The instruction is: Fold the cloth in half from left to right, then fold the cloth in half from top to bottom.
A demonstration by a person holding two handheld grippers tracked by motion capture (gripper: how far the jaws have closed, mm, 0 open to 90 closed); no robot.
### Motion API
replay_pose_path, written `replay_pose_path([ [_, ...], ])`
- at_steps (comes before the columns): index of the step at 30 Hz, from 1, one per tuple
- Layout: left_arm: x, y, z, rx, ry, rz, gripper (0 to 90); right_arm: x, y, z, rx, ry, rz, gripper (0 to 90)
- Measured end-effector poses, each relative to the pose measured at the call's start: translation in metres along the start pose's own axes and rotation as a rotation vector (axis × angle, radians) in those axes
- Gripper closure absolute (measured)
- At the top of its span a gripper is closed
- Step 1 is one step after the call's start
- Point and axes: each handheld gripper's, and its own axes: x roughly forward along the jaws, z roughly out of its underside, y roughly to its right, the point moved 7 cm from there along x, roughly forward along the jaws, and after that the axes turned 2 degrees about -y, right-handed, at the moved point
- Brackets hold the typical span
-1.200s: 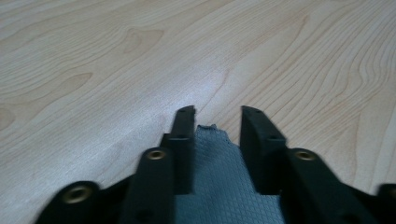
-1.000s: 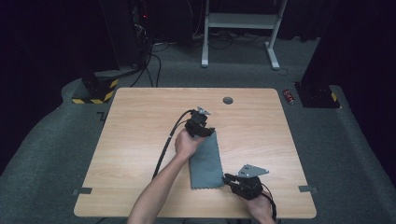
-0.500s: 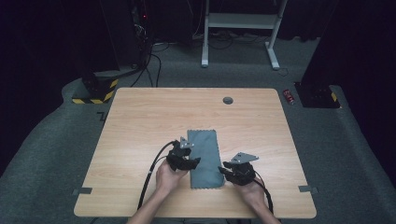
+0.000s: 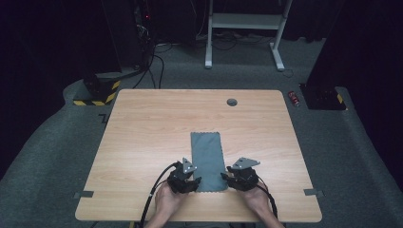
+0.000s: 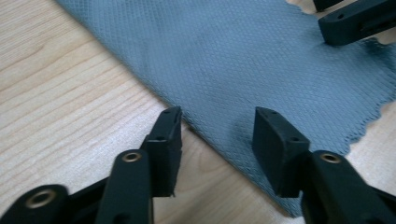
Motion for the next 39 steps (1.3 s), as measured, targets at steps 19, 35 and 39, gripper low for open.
replay_pose_path([
  [19, -0.004, 0.007, 0.003, -0.025, -0.003, 0.1, 88.2, -0.004, -0.007, 0.004, -0.023, -0.031, -0.043, 89.3],
  [35, -0.019, 0.001, 0.022, -0.012, 0.007, 0.094, 88.4, -0.001, -0.034, 0.002, -0.098, -0.032, -0.068, 89.4],
  [39, -0.019, -0.001, 0.021, -0.053, 0.036, 0.13, 82.4, -0.002, -0.032, 0.001, -0.072, -0.026, -0.078, 88.7],
])
